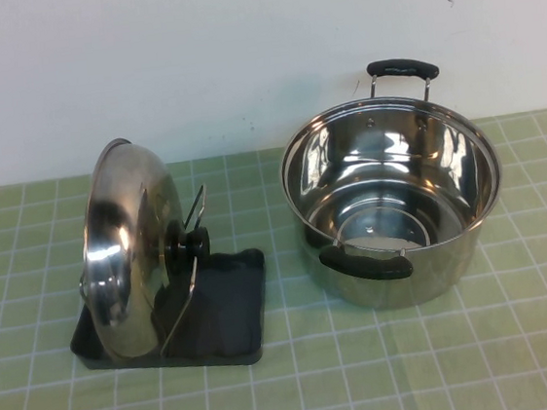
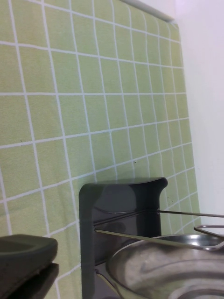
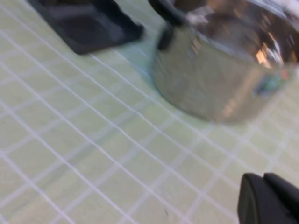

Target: Put pot lid on rack

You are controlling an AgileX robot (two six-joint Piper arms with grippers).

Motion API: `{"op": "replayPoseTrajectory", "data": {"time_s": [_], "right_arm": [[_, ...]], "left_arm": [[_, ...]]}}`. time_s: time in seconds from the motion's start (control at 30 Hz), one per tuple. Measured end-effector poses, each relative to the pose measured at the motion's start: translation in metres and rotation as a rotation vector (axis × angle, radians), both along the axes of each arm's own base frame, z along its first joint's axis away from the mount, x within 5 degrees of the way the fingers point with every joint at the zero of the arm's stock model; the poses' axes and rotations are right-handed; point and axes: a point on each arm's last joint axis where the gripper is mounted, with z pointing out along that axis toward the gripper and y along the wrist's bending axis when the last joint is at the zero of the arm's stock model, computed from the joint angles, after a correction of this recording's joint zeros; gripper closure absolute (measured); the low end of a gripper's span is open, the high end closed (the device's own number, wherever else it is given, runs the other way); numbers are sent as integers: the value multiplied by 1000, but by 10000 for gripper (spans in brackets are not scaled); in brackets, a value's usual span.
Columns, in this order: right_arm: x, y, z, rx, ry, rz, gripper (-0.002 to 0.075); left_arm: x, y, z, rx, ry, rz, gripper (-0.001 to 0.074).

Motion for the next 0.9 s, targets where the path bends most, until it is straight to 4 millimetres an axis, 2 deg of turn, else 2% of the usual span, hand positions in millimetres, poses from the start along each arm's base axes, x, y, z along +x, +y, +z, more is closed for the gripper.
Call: {"op": "replayPoseTrajectory", "data": {"time_s": [0.13,0.33,0.47,0.9], "right_arm": [[4,-7,-26,47,53,-212,727],[9,-19,-40,69,-22,-445,727],[12,-23,-56,22,-82,-498,727],[5,-31,-61,-60,-135,-606,727]], "left_arm": [[0,0,0,0,0,0,737],[0,0,0,0,0,0,737],[0,0,0,0,0,0,737],[0,0,0,1,0,-1,737]]}}
